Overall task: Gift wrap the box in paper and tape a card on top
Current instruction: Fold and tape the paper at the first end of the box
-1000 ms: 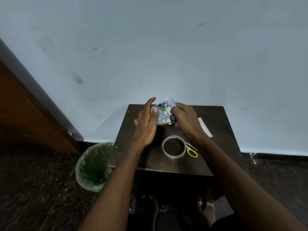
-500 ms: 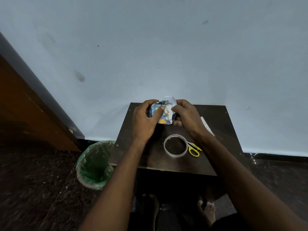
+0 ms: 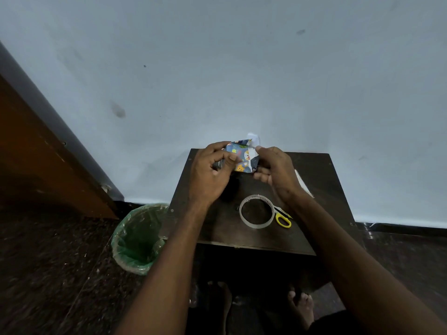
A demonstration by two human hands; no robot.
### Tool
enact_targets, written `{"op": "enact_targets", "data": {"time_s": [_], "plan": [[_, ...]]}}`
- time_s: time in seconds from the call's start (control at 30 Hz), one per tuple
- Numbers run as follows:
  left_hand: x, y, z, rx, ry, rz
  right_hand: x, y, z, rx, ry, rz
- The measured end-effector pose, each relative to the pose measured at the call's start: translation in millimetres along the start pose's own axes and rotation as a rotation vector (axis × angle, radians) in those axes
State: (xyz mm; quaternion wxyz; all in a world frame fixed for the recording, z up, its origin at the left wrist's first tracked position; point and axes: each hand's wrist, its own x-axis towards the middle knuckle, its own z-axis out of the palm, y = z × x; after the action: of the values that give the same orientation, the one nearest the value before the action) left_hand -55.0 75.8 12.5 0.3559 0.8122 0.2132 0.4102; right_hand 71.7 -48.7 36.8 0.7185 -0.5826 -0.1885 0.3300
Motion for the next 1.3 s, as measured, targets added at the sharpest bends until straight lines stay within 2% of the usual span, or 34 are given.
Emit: {"op": "enact_targets", "data": {"time_s": [0.1,0.23,0.4,0.53,0.73,0.93,1.03,1.17,1.3], "plan": [[0,-1,-6,-0.018,-0.116,0.067,-1,-3,-3,0.076,-0.035,0.003],[3,-11,-4,-0.017,-0.007,0.068,-3,-1,-6,0.098,-0.139,-0.029],[3,-9,-2,-0.092,0.039,0.016,-4,3,-9,-0.088,-0.222,-0.151],[5,-13,-5,-0.173,-0.007,-0.053,-5,13,-9,-0.231,-0.234,-0.264],[4,-18,-12,-0.222,-0.083,-0.034,0,21,-12,-0.318,-0.206,-0.332],[5,-18,-15,-0.244,-0.086,-0.006,-2,19,-10,-0.466,-0.227,-0.518],[6,-18,-16,-0.250,-0.087,-0.002,-5,9,-12,-0.646,-0.272,-0.569],[3,-14,-18,-0.214,-0.106,0.024,-3,7,-13,-1.062,-0.271,-0.728],[3,-13,-18,-0.153,-0.110,0.043,-3,7,-12,-1.151,-0.230,-0.763]]}}
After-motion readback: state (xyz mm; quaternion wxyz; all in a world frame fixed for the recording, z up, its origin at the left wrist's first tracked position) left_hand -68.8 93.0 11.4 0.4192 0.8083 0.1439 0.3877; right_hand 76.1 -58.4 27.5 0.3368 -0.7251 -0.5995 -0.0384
